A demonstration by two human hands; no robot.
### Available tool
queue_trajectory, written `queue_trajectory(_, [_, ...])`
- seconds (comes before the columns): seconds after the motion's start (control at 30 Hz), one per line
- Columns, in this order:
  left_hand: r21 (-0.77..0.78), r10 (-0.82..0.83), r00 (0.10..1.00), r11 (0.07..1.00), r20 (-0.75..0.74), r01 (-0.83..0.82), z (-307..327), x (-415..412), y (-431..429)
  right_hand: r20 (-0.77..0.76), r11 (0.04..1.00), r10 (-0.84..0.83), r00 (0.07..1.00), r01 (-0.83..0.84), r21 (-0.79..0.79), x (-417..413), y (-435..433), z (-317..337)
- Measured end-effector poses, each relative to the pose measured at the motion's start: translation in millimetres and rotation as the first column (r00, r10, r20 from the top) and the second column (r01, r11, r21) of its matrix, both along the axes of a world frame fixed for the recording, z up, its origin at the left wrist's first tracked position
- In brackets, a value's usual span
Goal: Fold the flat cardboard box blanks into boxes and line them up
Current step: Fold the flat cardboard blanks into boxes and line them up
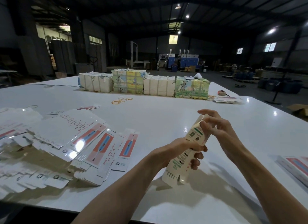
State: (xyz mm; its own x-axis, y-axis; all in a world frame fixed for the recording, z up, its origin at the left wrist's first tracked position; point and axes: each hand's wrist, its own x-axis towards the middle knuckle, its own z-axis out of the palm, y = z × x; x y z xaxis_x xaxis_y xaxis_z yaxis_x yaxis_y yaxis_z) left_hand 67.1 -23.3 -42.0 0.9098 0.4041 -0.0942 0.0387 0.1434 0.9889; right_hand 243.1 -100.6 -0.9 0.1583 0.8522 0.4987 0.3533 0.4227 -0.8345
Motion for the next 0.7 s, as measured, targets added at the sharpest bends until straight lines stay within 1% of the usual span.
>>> queue_trajectory(0.07, [0.036,0.029,0.999,0.999,-0.014,-0.029,-2,-1,2,0.152,0.998,-0.044,0.987,0.049,-0.031,-3,0,3])
queue_trajectory(0.1, [0.022,0.028,1.0,0.999,-0.008,-0.028,-4,-1,3,0.209,0.997,-0.059,0.976,0.07,-0.043,-4,0,4])
queue_trajectory(0.13, [-0.005,0.015,1.0,1.0,0.004,-0.015,-5,-1,2,0.23,0.996,-0.064,0.971,0.076,-0.046,-6,0,4])
queue_trajectory(0.17, [-0.034,-0.007,1.0,0.999,0.014,0.007,-5,0,1,0.2,0.997,-0.054,0.978,0.065,-0.048,-7,1,4])
queue_trajectory(0.23, [-0.074,-0.062,0.998,0.995,0.017,0.063,-4,1,0,0.055,0.998,0.001,0.998,0.002,-0.061,-7,0,3])
queue_trajectory(0.27, [-0.081,-0.084,0.996,0.993,0.017,0.086,-3,3,0,0.0,0.998,0.024,1.0,-0.024,-0.058,-7,0,3])
queue_trajectory(0.33, [-0.065,-0.087,0.996,0.994,-0.006,0.086,0,6,-1,-0.058,0.998,0.044,0.997,-0.047,-0.048,-4,0,2])
queue_trajectory(0.43, [0.068,0.034,0.999,0.997,-0.042,-0.031,2,8,-1,-0.092,0.998,0.034,0.995,-0.038,-0.05,0,2,2])
queue_trajectory(0.5, [0.104,0.089,0.995,0.991,-0.034,-0.086,-2,7,0,-0.038,0.998,-0.011,0.999,0.009,-0.058,0,4,-2])
queue_trajectory(0.57, [0.096,0.16,0.987,0.983,-0.021,-0.158,-7,5,-1,-0.019,0.991,-0.119,0.993,0.117,-0.06,-3,8,-8])
queue_trajectory(0.63, [0.074,0.25,0.968,0.965,0.017,-0.25,-9,3,0,-0.076,0.972,-0.234,0.969,0.232,-0.036,-5,12,-15])
queue_trajectory(0.67, [0.056,0.295,0.954,0.953,0.051,-0.297,-9,3,1,-0.112,0.969,-0.247,0.963,0.246,-0.023,-6,12,-18])
queue_trajectory(0.7, [0.021,0.334,0.938,0.941,0.096,-0.337,-9,2,2,-0.133,0.974,-0.226,0.965,0.225,-0.019,-7,12,-20])
